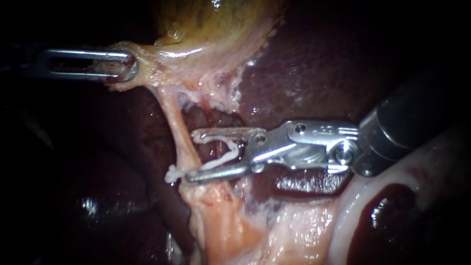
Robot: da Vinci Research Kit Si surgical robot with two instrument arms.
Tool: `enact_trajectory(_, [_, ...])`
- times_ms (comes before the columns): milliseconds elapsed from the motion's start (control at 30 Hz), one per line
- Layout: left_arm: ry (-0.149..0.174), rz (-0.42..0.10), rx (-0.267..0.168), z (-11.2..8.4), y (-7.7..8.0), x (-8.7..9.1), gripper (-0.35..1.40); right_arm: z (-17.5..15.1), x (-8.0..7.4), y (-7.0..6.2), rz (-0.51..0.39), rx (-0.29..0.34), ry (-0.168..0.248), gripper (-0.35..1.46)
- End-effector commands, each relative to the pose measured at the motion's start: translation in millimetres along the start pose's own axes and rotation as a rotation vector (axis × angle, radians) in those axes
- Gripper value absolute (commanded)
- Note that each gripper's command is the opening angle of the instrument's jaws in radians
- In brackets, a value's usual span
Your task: Clipping second clip left tube
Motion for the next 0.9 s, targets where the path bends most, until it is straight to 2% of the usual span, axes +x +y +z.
enact_trajectory(33, [-0.002, 0.000, -0.001, 0.0, 0.1, 0.0, -0.35, 0.4, 0.1, 0.3, 0.000, 0.001, 0.001, 0.49])
enact_trajectory(167, [-0.001, 0.000, -0.001, 0.1, 0.2, 0.0, -0.35, 1.9, 0.7, 0.5, 0.007, 0.022, -0.002, 0.49])
enact_trajectory(300, [-0.003, -0.001, -0.003, 0.2, 0.2, 0.0, -0.35, 3.5, 1.2, 0.0, 0.004, 0.061, 0.025, 0.49])
enact_trajectory(433, [-0.002, -0.001, -0.003, 0.3, 0.3, 0.0, -0.35, 4.8, 1.8, -1.0, -0.005, 0.101, 0.057, 0.48])
enact_trajectory(567, [-0.002, -0.001, -0.002, 0.4, 0.3, 0.0, -0.35, 5.1, 2.4, -2.5, -0.015, 0.156, 0.088, 0.48])
enact_trajectory(767, [-0.002, -0.001, -0.002, 0.3, 0.3, 0.0, -0.35, 4.4, 2.9, -4.5, -0.028, 0.208, 0.090, 0.43])
enact_trajectory(900, [-0.002, -0.001, -0.003, 0.3, 0.3, 0.0, -0.35, 4.2, 3.0, -4.8, -0.028, 0.211, 0.090, 0.38])
